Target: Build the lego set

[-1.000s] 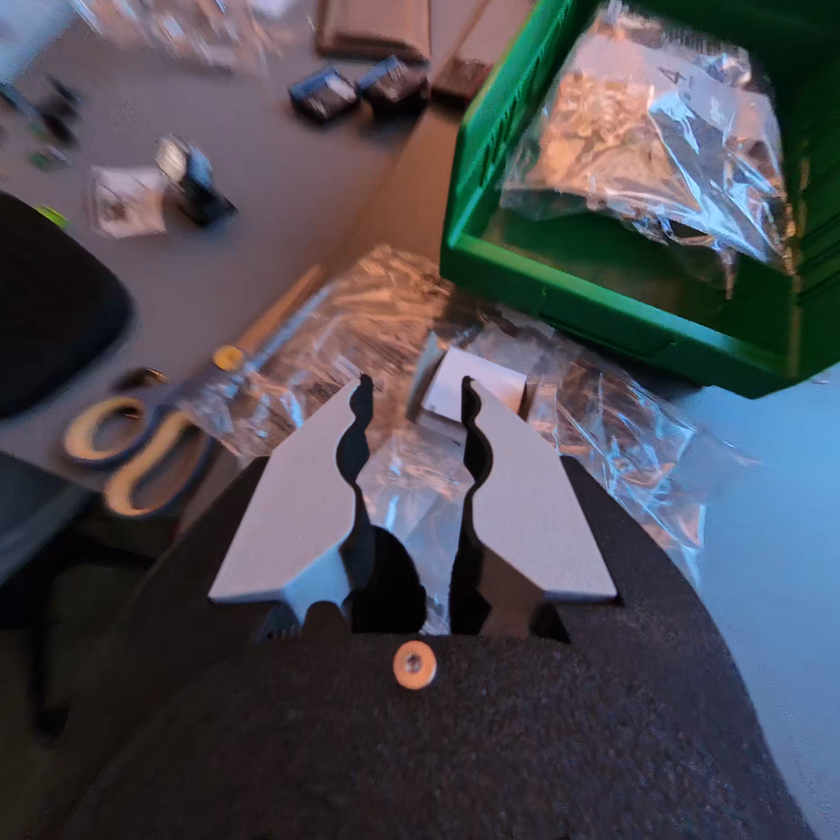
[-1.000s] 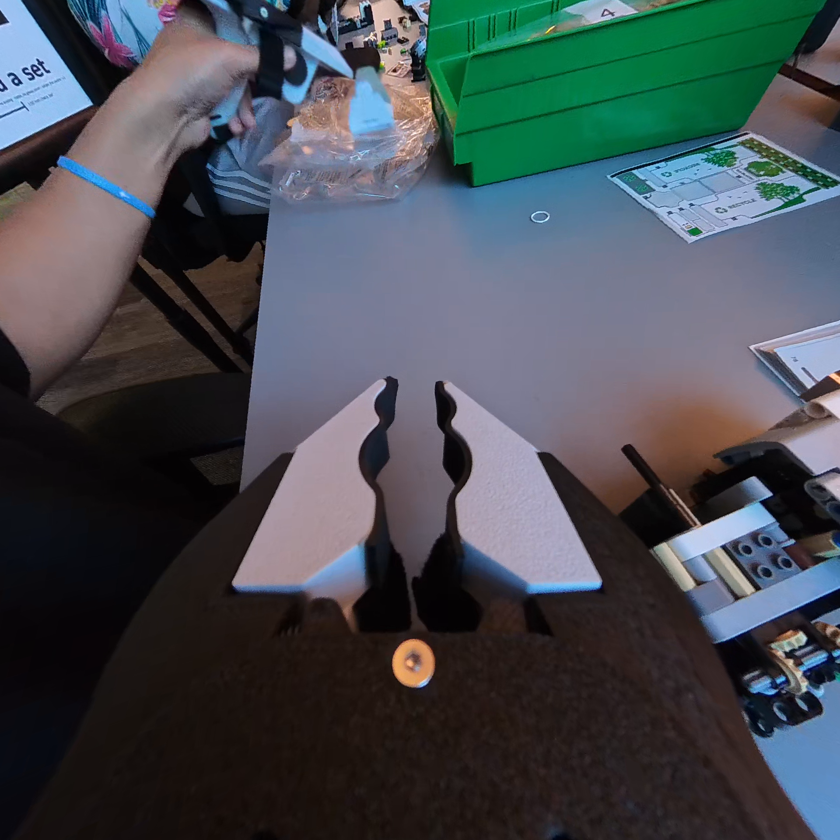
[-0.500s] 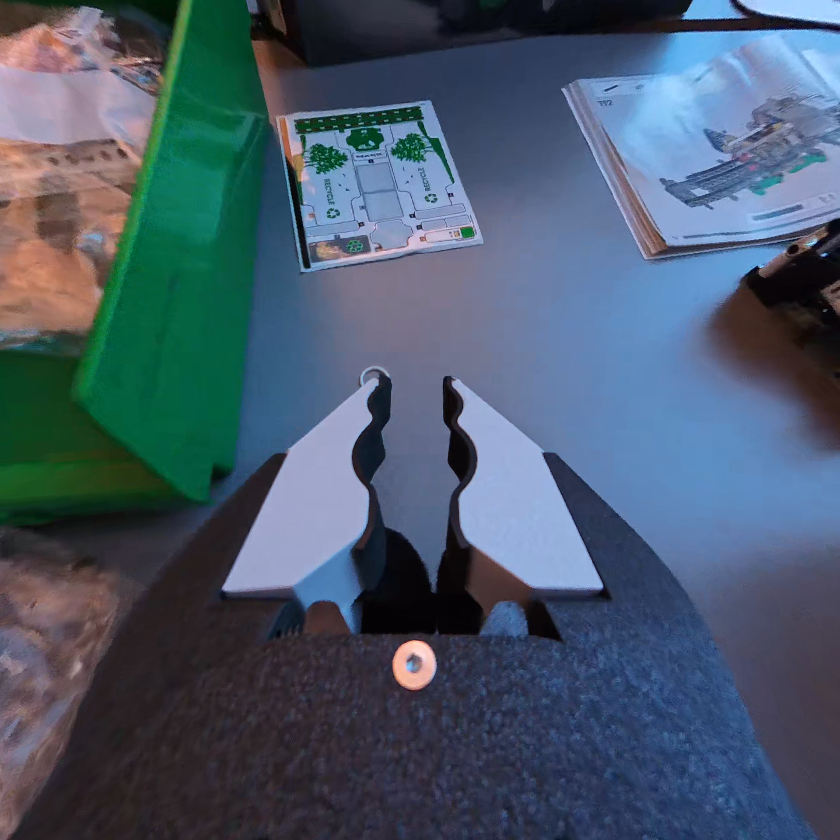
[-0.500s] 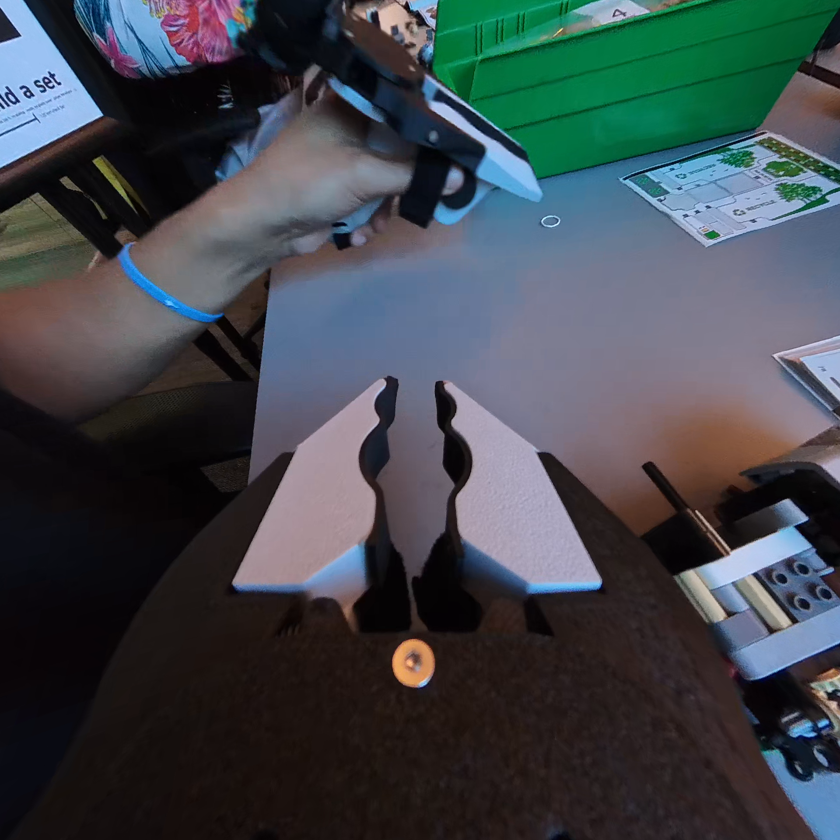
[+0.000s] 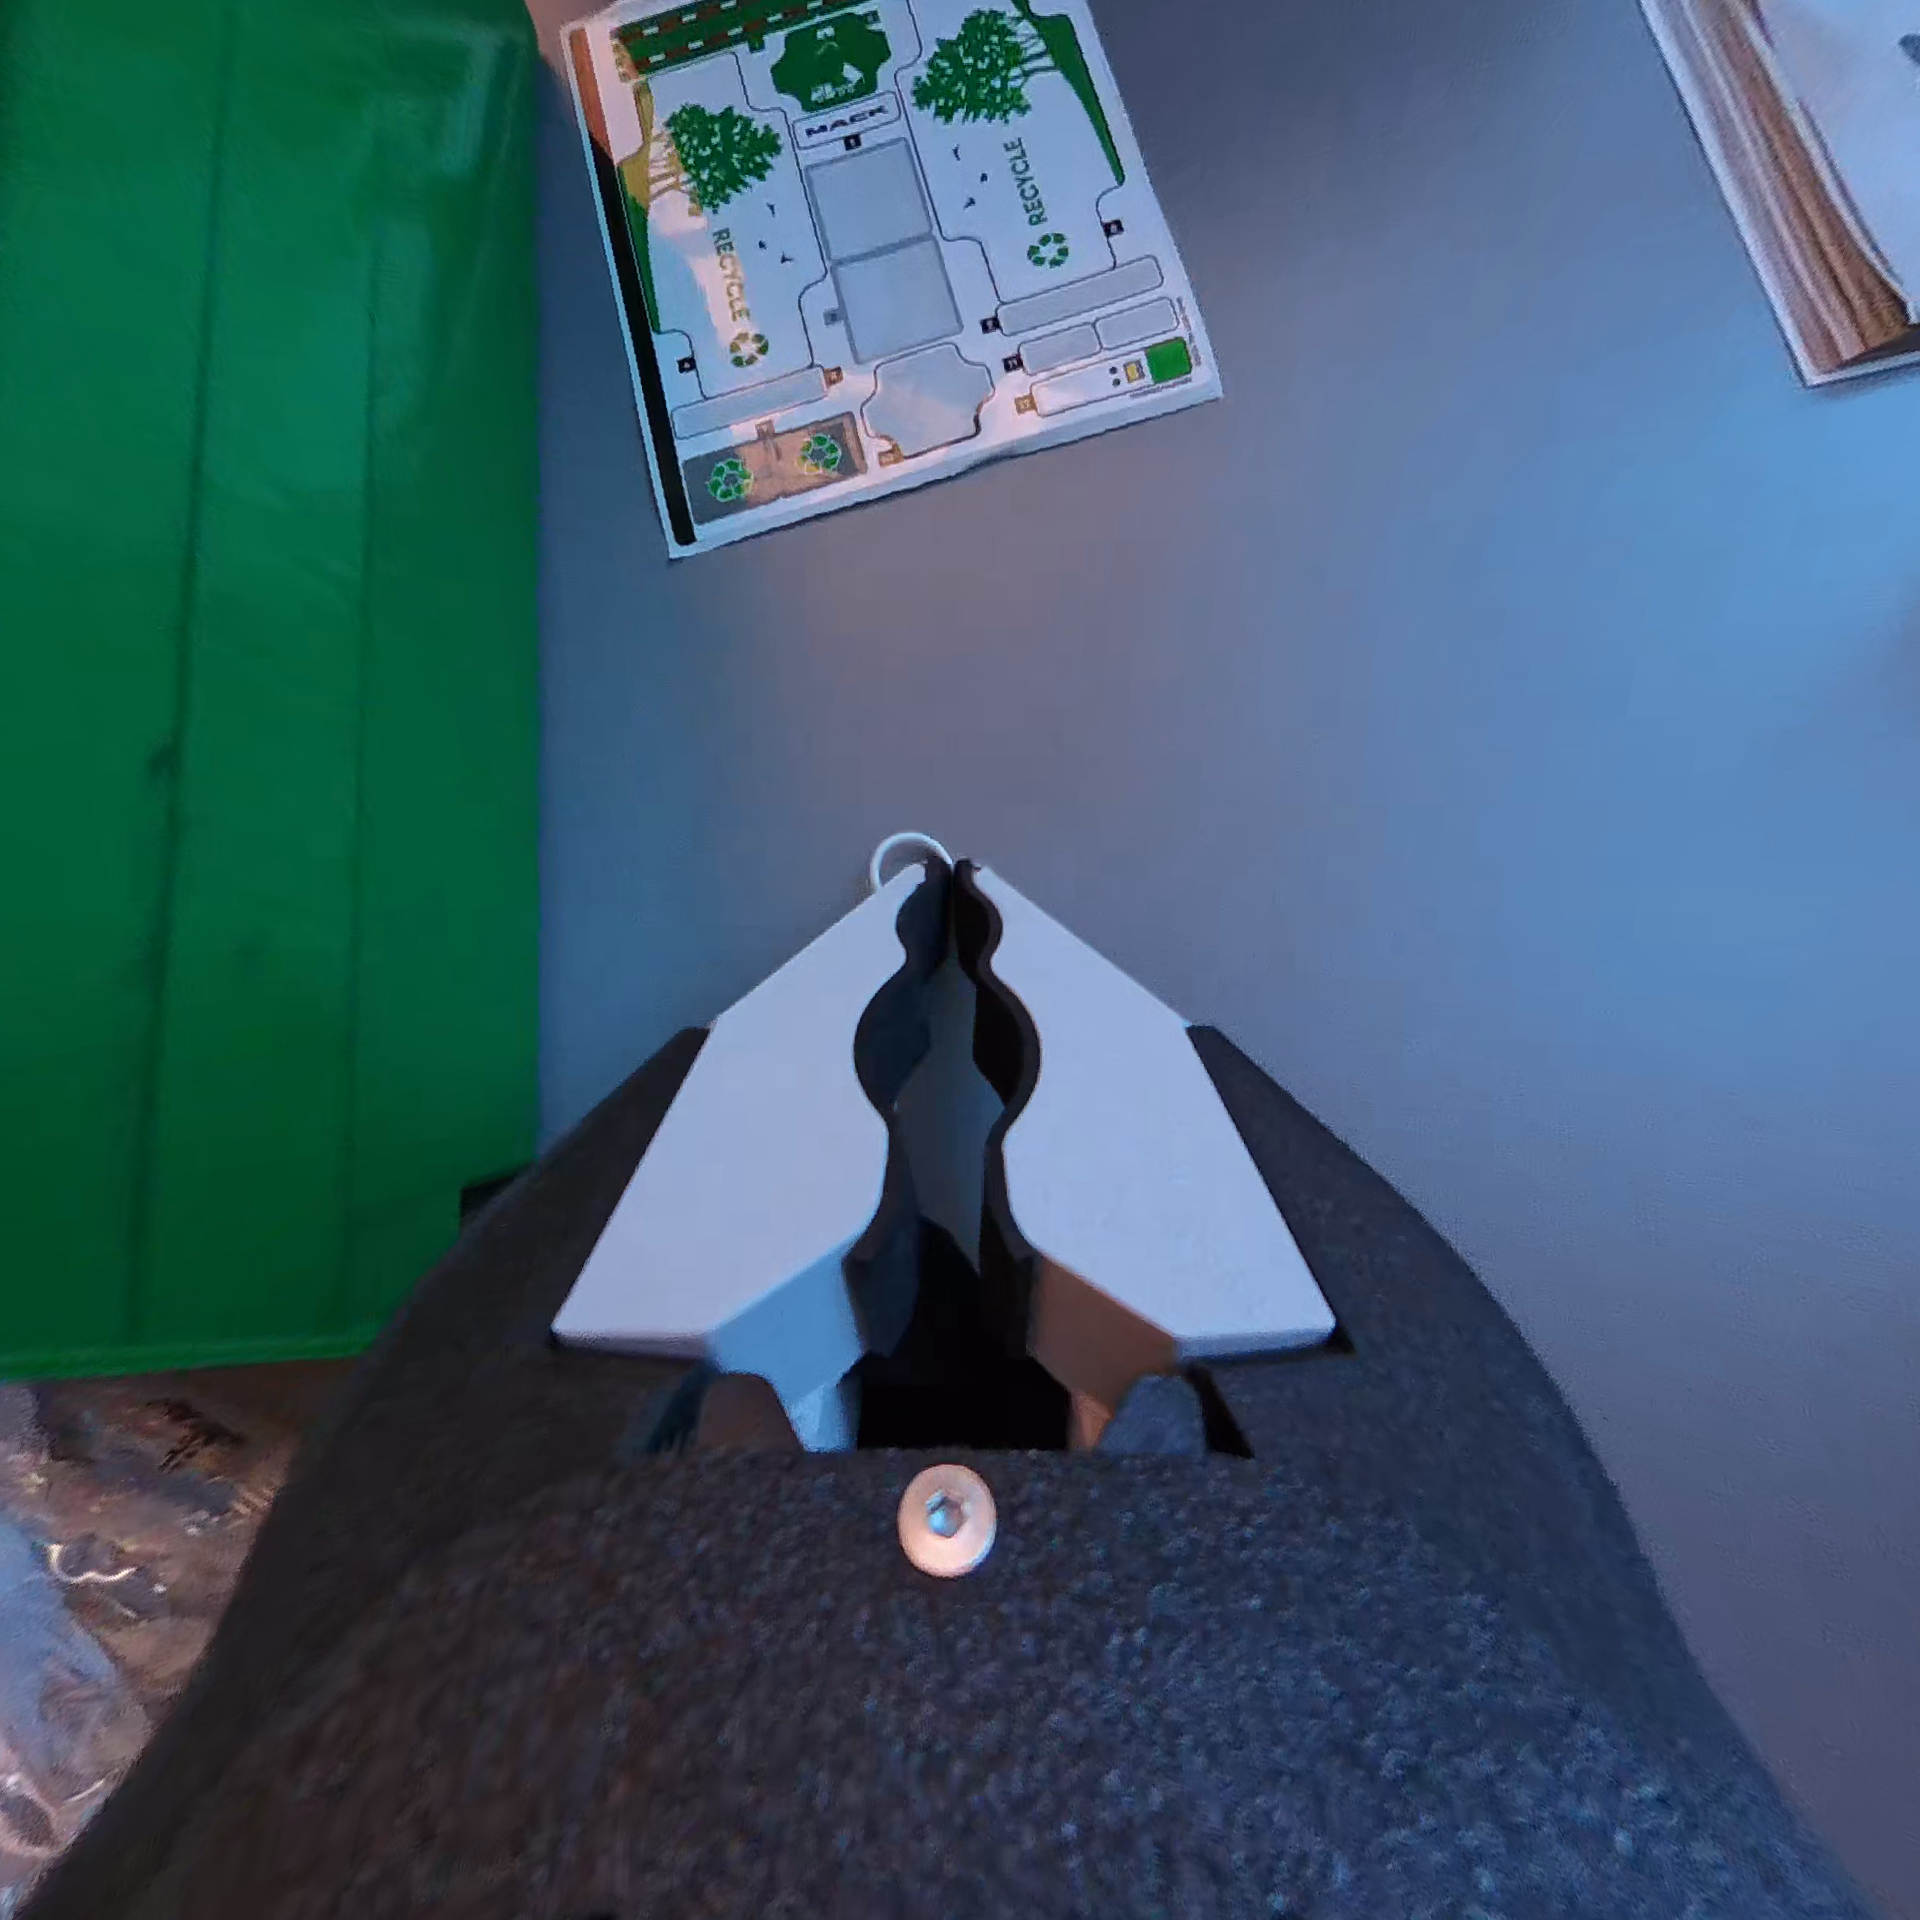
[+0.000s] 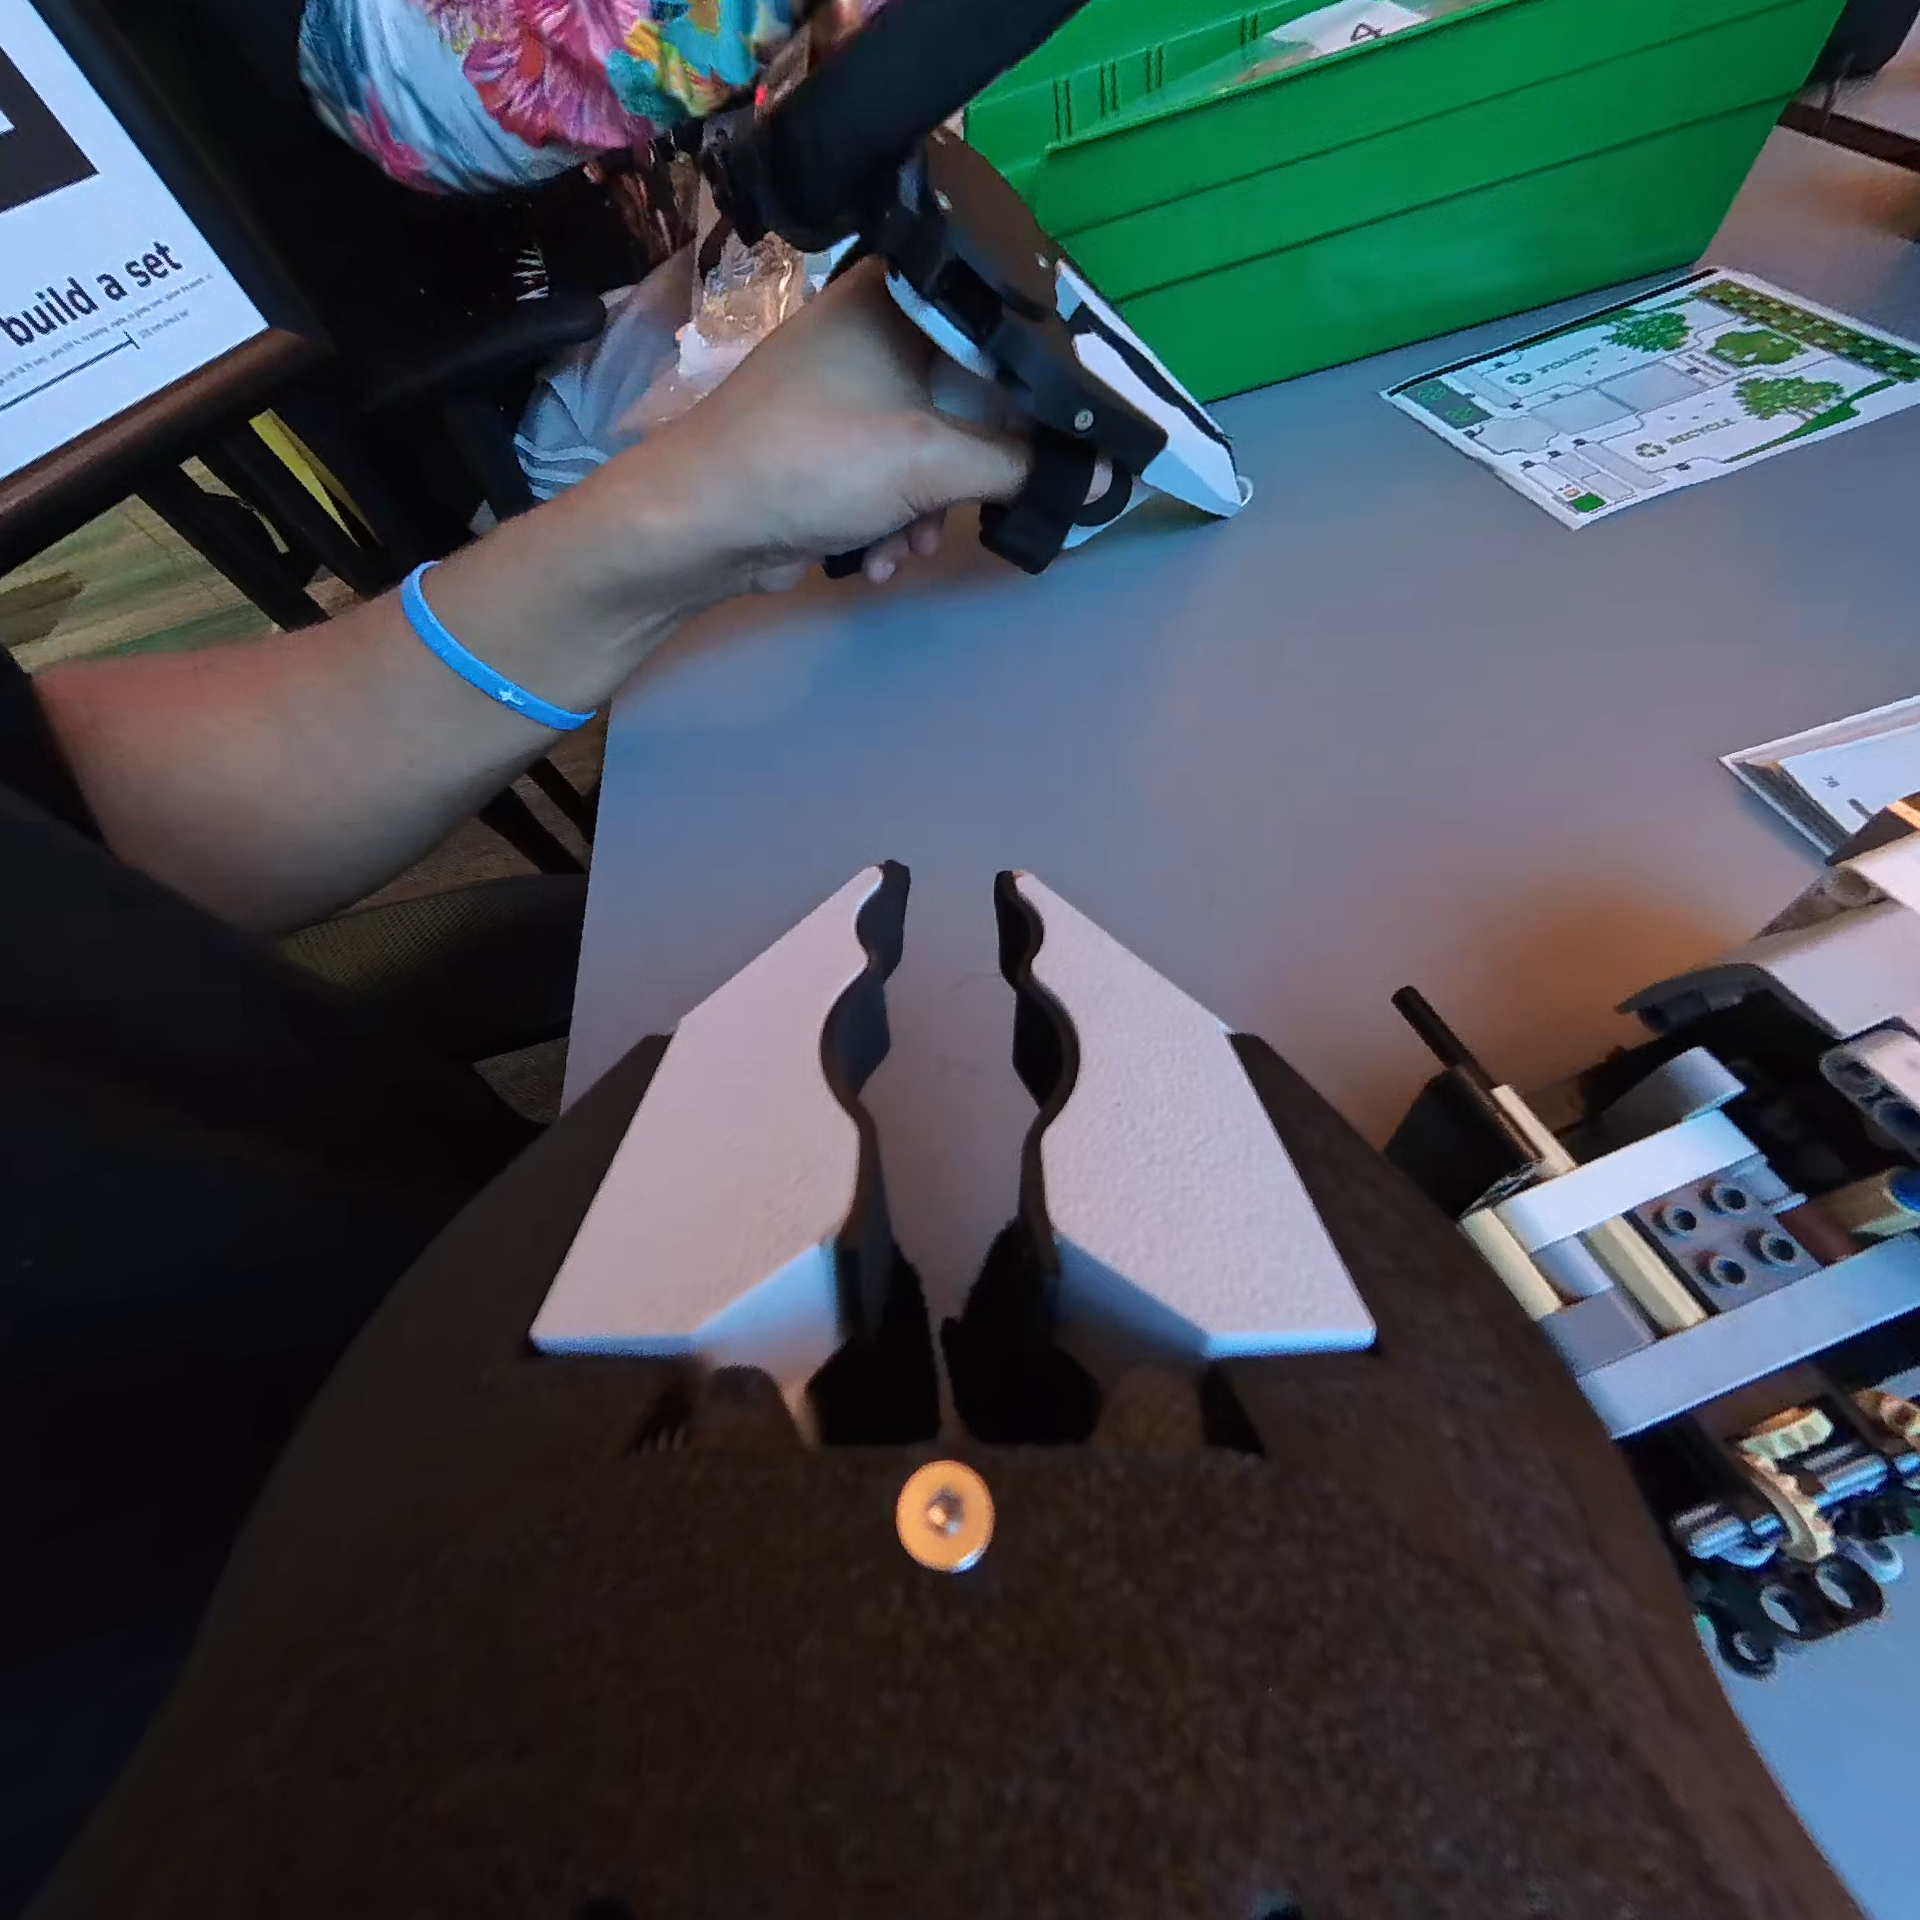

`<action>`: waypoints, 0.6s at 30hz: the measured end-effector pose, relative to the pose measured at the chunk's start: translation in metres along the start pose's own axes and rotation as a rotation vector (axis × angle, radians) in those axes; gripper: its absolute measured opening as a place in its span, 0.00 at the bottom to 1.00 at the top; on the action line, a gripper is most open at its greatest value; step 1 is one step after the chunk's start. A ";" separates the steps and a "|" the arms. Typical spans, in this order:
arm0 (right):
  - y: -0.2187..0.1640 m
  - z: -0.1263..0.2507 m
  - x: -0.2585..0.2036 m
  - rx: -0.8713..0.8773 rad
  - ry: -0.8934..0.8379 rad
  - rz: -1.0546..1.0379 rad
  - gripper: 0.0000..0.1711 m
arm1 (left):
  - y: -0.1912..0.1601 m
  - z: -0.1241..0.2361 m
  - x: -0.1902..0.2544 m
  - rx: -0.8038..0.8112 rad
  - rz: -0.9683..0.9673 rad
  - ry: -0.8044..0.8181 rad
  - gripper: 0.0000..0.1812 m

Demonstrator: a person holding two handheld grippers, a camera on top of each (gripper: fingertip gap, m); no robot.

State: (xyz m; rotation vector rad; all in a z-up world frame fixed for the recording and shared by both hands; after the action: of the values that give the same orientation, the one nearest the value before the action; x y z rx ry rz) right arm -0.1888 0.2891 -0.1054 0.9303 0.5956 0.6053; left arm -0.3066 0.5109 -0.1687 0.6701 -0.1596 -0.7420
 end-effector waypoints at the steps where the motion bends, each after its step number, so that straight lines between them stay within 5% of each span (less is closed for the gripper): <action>1: 0.000 0.000 0.000 -0.001 0.003 0.001 0.10 | 0.000 0.000 0.000 -0.005 -0.007 0.005 0.00; 13: 0.000 0.003 0.006 0.004 0.005 0.003 0.10 | 0.011 0.035 0.001 0.151 -0.042 -0.050 0.00; 18: -0.001 0.001 0.005 -0.001 0.007 0.010 0.10 | 0.010 0.020 -0.008 0.114 -0.007 0.031 0.03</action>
State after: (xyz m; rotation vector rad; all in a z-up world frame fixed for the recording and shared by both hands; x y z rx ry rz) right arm -0.1842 0.2920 -0.1066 0.9313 0.5969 0.6180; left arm -0.3140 0.5111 -0.1461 0.7907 -0.1720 -0.7327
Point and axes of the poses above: each gripper's, where its closed fingertips meet, z back along the fingers, y out of its top, x = y × z across the jaws, the point moved 3 cm from there along z, back along the fingers, and after that the axes turned 4 degrees about -x, right-handed, at the moved point
